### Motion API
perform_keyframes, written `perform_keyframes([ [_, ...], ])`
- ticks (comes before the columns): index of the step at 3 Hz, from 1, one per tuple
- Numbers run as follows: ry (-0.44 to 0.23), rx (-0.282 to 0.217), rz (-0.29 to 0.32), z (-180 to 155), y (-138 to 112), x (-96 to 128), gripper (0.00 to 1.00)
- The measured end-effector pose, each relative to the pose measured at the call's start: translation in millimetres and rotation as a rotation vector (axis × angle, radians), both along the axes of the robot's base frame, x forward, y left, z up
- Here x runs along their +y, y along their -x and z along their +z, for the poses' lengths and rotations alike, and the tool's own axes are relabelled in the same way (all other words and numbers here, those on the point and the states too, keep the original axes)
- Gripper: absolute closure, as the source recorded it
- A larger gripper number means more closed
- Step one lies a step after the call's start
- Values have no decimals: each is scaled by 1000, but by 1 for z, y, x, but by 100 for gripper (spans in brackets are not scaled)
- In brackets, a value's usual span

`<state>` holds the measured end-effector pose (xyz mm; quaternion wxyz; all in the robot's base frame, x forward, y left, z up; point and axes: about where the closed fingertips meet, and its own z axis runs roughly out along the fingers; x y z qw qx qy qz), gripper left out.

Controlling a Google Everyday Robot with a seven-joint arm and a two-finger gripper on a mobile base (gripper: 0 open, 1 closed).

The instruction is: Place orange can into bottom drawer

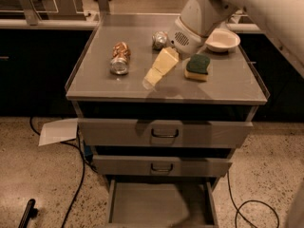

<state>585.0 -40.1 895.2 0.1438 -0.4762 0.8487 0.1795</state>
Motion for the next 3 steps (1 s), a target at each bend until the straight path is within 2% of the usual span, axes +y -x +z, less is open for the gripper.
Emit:
perform_keyframes([
  [1,41,43,3,-21,-30,35,0],
  [2,37,42,9,-22,-31,41,0],
  [3,2,32,-76,-25,-33,36,0],
])
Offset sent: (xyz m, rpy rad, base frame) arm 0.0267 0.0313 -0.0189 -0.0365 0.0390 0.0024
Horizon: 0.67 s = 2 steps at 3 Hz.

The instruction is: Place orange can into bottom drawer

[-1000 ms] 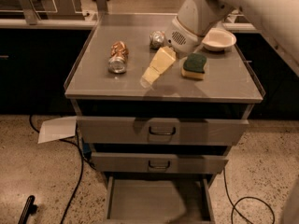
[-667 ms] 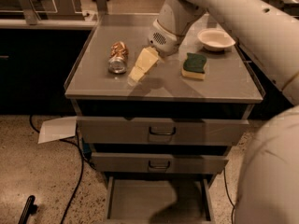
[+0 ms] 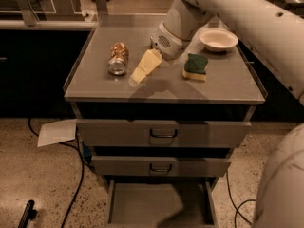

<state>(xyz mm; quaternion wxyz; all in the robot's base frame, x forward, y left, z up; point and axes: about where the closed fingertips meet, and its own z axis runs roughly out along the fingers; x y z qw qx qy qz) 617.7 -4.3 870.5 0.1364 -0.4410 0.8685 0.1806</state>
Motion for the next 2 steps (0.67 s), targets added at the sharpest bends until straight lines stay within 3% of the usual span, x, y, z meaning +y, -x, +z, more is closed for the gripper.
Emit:
perform_keyframes([
  [1,-10,-8,-88,-6,-26,4,0],
  [2,-14,-21,-138,1,-53,9,0],
])
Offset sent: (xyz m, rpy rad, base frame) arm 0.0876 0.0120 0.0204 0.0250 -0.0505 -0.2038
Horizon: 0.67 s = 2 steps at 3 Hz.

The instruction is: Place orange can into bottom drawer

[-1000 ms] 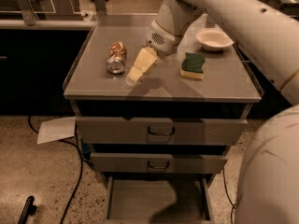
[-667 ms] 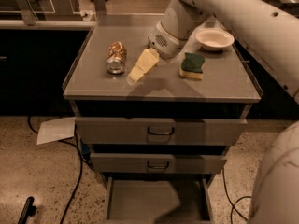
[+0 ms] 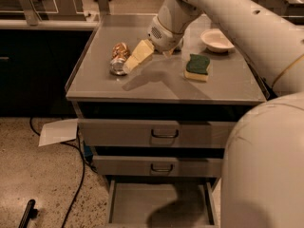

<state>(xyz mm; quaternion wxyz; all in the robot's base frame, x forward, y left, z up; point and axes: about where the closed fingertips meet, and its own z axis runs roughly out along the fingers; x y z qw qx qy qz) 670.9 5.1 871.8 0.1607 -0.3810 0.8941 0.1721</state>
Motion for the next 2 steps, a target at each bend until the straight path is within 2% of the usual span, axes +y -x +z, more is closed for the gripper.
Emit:
perform_keyframes([
  [2,15,-25,-32,18,-45,22,0],
])
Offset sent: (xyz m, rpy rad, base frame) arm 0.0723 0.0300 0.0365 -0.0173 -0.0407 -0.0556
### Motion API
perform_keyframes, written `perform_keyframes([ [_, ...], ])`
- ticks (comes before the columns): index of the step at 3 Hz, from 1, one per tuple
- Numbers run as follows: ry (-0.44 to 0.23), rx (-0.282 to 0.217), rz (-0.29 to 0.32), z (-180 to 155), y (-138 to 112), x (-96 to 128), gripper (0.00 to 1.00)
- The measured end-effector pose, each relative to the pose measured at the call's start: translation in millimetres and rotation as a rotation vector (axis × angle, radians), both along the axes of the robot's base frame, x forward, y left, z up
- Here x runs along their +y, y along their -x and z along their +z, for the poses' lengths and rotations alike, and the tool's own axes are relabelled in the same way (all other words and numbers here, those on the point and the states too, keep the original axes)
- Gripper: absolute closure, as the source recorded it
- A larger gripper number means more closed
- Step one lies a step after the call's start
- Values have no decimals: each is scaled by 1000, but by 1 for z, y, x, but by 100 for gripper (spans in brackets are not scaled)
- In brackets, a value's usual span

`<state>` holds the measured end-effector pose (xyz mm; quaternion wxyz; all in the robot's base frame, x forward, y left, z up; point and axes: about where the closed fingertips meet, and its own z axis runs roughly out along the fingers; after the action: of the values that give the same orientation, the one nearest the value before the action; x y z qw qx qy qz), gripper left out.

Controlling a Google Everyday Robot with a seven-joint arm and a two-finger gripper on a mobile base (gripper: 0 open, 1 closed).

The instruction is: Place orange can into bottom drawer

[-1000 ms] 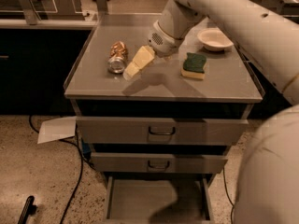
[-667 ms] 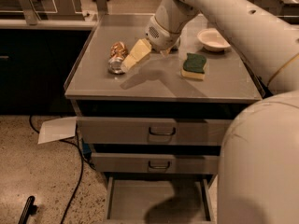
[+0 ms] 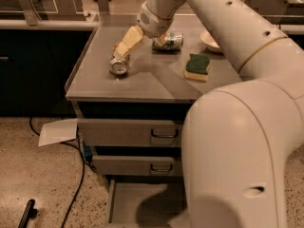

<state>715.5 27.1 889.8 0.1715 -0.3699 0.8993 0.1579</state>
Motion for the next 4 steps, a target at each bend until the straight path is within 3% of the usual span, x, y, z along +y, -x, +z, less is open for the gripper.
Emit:
perform_keyframes([
  [3,-181,5,66,-29,-43,71,0],
  [4,-211,6,64,-41,-51,86,0],
])
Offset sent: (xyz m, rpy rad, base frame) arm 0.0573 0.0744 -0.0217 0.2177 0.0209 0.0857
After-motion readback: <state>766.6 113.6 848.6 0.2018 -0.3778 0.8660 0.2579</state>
